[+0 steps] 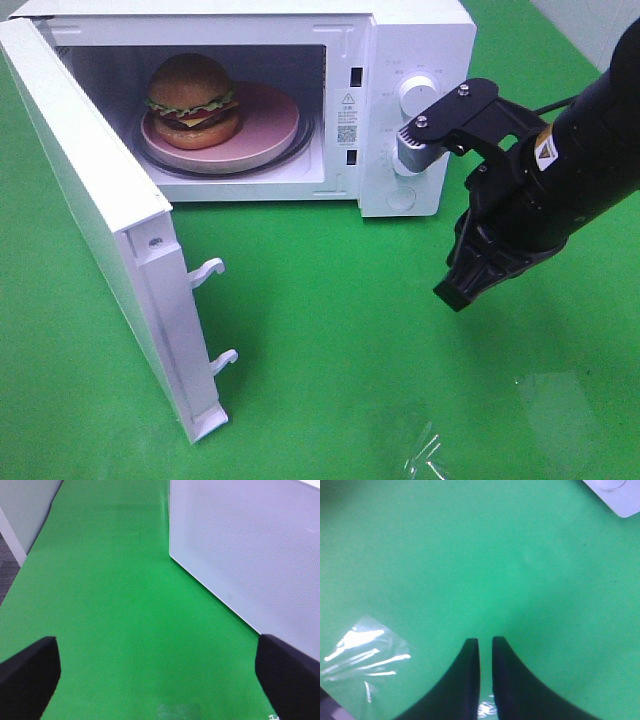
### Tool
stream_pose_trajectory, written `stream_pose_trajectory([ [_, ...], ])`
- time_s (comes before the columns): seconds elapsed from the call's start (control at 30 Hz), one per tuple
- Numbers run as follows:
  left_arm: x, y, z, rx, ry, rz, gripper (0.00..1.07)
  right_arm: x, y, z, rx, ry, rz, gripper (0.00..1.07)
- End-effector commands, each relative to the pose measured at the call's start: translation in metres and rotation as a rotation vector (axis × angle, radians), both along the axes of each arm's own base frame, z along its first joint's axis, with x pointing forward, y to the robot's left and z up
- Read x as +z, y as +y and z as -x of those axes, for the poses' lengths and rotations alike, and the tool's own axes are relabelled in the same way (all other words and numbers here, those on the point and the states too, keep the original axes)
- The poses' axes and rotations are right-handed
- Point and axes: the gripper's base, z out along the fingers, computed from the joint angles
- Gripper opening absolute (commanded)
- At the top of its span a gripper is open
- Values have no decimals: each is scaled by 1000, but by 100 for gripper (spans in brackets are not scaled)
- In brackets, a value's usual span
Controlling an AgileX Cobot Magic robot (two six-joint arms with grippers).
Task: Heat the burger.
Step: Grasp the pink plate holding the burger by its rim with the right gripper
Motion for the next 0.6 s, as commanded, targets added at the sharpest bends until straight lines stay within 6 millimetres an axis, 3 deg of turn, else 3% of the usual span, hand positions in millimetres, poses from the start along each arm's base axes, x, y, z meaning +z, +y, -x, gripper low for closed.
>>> stream_pose_trajectory([
  [0.03, 0, 0, 2, 0, -28, -3, 98, 11, -3, -6, 184, -70, 144, 11],
  [0.27, 0, 0, 2, 0, -28, -3, 98, 21, 1, -13, 596, -229, 333, 13],
  [0.43, 0, 0, 2, 0, -28, -3, 98, 22, 3, -15, 722, -286, 393, 14],
  [0.6, 0, 0, 2, 0, -28, -3, 98, 26, 7, -19, 773, -372, 406, 28],
])
